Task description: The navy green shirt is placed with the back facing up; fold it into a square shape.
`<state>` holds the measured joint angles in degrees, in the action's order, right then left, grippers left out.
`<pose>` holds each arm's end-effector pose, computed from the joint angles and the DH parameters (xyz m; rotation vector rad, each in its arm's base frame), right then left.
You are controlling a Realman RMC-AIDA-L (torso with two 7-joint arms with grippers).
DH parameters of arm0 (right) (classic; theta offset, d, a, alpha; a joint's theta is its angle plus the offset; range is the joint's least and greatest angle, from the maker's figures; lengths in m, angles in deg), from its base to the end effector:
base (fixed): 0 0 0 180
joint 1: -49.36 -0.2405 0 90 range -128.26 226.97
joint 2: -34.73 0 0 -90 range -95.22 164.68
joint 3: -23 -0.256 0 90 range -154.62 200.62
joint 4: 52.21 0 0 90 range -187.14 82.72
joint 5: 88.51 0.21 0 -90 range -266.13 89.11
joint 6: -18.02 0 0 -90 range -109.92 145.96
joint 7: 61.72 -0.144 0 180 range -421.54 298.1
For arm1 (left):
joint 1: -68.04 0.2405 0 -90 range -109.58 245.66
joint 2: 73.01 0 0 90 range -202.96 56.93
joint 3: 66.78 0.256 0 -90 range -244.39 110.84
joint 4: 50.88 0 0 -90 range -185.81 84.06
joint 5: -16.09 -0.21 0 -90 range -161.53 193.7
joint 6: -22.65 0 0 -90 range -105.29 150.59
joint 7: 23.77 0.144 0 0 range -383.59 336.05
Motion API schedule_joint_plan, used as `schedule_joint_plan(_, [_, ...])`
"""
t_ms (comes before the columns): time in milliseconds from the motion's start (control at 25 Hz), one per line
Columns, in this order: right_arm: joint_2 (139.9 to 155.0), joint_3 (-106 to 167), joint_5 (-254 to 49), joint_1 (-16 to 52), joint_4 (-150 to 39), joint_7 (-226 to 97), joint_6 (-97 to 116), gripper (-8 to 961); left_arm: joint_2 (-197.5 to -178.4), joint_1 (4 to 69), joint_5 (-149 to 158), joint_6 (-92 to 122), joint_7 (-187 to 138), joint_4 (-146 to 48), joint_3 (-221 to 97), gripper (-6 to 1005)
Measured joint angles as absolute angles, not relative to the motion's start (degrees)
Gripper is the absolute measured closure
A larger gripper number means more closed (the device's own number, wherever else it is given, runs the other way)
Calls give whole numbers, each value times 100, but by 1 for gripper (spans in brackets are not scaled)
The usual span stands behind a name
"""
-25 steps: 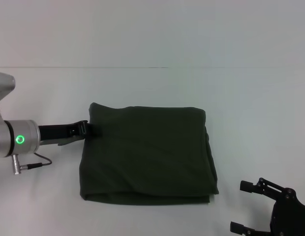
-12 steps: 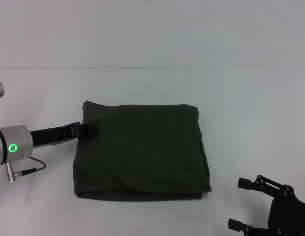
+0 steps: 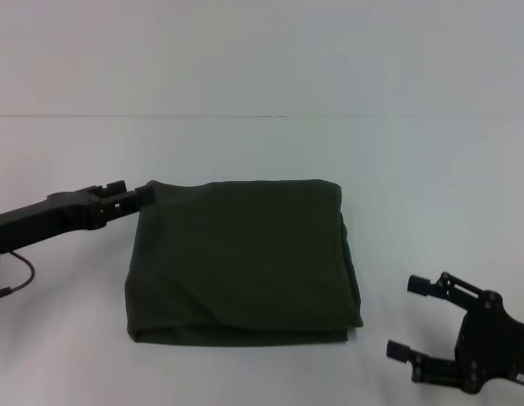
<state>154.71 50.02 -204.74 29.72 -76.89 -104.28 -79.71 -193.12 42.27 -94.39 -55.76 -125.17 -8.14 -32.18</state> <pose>0.3119 0.2431 -0.0203 -2.5829 0.2676 0.8548 -0.2968 0.3435 0.0320 -2.2672 -1.1712 -0.7990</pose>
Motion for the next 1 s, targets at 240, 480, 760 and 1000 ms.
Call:
schedule_joint_plan(240, [15489, 4921, -20108, 2812, -7477, -10275, -7750, 18, -19401, 4738, -9192, -7504, -10612, -333, -3583, 292])
schedule_joint_plan(480, [15487, 5041, -20163, 2683, -7153, -9844, -7454, 19, -19594, 5466, -9278, -8244, -9233, -254, -3610, 128])
schedule_joint_plan(760, [15487, 5241, -20202, 2807, -6814, -9345, -7050, 19, -19600, 5843, -9609, -8121, -8870, -534, -3645, 55])
schedule_joint_plan(1000, [15487, 5212, -20183, 2831, -6711, -9270, -6863, 19, -19588, 5866, -9743, -8094, -8837, -608, -3648, 59])
